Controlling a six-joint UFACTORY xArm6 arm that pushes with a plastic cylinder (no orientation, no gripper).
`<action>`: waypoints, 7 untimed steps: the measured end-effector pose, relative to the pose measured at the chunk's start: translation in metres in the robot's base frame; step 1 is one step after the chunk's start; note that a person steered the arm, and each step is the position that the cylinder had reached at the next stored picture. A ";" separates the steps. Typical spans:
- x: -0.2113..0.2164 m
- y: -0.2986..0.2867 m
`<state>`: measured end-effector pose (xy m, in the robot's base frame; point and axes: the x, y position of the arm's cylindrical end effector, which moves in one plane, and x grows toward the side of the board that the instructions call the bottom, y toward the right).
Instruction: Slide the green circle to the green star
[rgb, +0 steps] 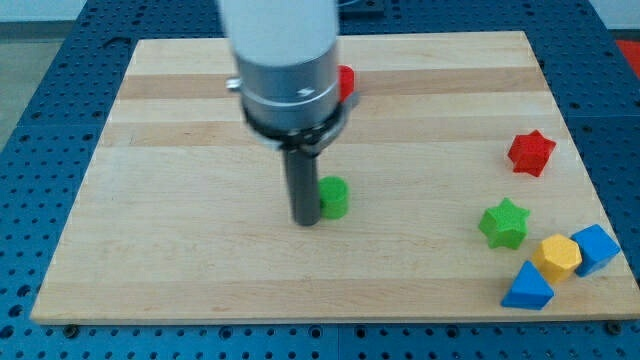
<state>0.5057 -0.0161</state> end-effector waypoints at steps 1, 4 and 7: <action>-0.027 0.044; -0.034 0.034; -0.103 0.018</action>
<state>0.4031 0.0023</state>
